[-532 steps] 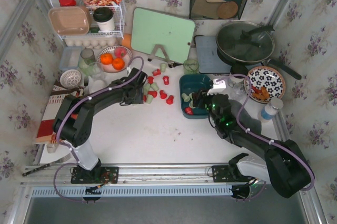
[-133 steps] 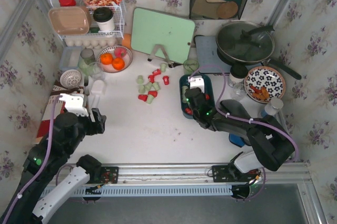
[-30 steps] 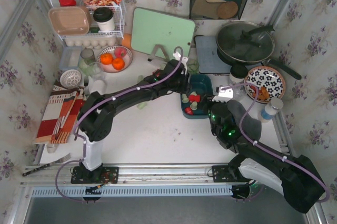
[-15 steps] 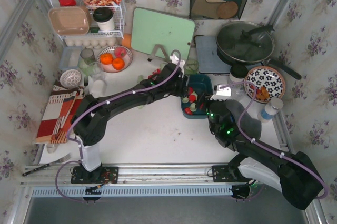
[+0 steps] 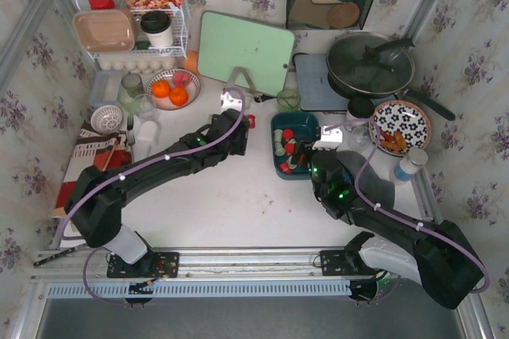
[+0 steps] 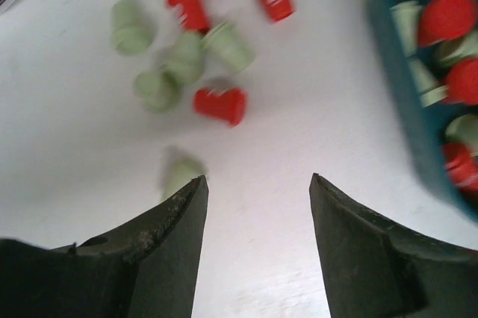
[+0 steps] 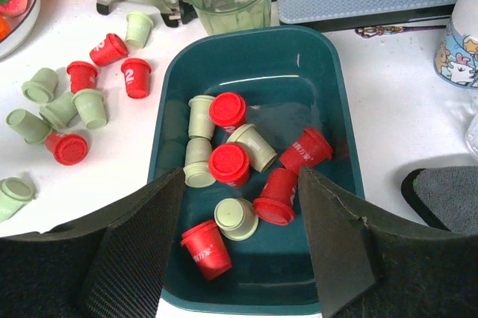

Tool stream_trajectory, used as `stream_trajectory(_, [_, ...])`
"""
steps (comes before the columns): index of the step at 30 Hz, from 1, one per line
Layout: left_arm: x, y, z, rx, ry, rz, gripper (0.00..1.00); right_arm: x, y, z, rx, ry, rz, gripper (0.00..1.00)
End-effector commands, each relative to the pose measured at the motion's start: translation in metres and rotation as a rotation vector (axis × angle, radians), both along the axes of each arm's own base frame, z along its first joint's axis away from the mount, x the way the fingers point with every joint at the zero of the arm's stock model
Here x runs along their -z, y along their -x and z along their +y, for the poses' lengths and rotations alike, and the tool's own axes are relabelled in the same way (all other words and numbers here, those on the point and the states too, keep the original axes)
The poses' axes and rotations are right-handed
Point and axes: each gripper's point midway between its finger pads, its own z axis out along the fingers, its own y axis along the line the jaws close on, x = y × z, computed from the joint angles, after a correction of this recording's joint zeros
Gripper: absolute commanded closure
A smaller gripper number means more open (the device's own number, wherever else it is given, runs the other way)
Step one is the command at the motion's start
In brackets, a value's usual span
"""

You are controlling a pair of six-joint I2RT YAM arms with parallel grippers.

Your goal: Mix the coffee capsules in the storage basket

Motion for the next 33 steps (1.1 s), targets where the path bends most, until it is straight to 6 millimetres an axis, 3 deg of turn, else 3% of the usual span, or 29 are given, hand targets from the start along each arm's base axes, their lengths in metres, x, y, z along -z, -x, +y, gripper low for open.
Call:
stream_trajectory(1, [0.011, 0.009, 0.049, -0.108, -0.102, 0.014, 0.4, -0.002, -0.002, 0.006, -0.024, 0.005, -0.004, 0.3])
stream_trajectory(8, [0.047, 0.017, 0.088, -0.145, -0.116, 0.149, 0.39, 0.007, -0.006, 0.009, -0.03, 0.027, 0.022, 0.3])
stream_trajectory(12, [0.069, 0.017, 0.094, -0.134, -0.097, 0.242, 0.39, 0.01, -0.006, 0.01, -0.033, 0.036, 0.03, 0.3])
stream_trajectory(19, [0.096, 0.015, 0.091, -0.112, -0.103, 0.321, 0.4, 0.013, -0.007, 0.011, -0.036, 0.043, 0.036, 0.3])
stream_trajectory(30, [0.124, -0.006, 0.085, -0.11, -0.121, 0.386, 0.44, 0.012, -0.007, 0.011, -0.04, 0.045, 0.036, 0.3])
stream_trajectory(33, [0.13, -0.003, 0.084, -0.103, -0.116, 0.404, 0.52, 0.012, -0.007, 0.011, -0.042, 0.044, 0.035, 0.3])
